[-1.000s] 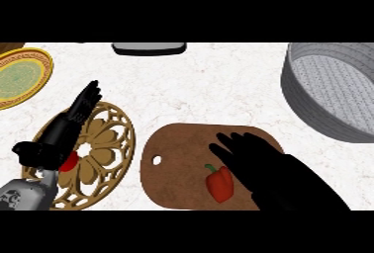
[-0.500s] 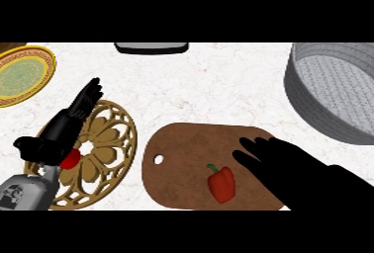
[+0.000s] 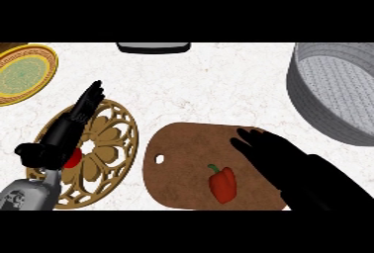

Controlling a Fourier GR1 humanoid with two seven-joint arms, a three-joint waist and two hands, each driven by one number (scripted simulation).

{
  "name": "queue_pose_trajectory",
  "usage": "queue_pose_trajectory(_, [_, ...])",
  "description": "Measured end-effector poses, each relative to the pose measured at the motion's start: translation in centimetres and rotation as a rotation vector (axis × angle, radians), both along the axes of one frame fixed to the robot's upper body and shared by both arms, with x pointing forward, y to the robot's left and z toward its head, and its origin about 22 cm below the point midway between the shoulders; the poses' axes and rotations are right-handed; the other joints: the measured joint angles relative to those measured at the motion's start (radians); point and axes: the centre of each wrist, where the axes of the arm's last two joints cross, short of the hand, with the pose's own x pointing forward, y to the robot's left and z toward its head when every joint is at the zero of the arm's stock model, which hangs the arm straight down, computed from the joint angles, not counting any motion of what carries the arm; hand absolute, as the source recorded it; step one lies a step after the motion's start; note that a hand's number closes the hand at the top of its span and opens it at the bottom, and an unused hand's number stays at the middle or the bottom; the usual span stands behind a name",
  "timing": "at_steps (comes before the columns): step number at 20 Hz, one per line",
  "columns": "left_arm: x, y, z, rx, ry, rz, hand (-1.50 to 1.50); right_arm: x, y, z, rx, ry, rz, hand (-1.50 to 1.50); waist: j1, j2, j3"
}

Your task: Pick the bell pepper from the cutting board and place it in the basket

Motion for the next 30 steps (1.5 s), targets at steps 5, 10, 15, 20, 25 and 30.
queue_pose_trajectory(5, [0.3,0.3,0.7,0.002,-0.003,0.0,0.0,0.0,1.2,-3.6,0.009,-0.006,-0.035,-1.5,0.0,0.0,0.0])
queue_pose_trajectory(10, [0.5,0.0,0.4,0.001,-0.003,-0.003,0.0,1.1,1.6,-6.9,-0.003,-0.026,-0.052,-1.5,0.0,0.001,0.0])
queue_pose_trajectory(15, [0.7,-0.1,0.4,0.003,0.001,-0.003,0.0,1.5,2.3,-8.7,0.0,-0.039,-0.047,-1.5,0.0,0.001,0.0])
queue_pose_trajectory(20, [0.2,-0.1,0.2,0.008,-0.001,0.001,0.0,1.6,1.8,-10.0,0.047,-0.044,-0.021,-1.5,0.0,0.001,0.0])
queue_pose_trajectory(25, [0.5,0.4,0.4,0.009,0.0,0.003,0.0,1.5,2.1,-9.4,0.064,-0.038,-0.006,-1.5,0.0,0.0,0.0])
queue_pose_trajectory(30, [0.6,0.3,-0.4,0.002,-0.001,0.003,0.0,0.8,3.1,-9.5,0.022,-0.037,-0.011,-1.5,-0.001,0.0,0.0])
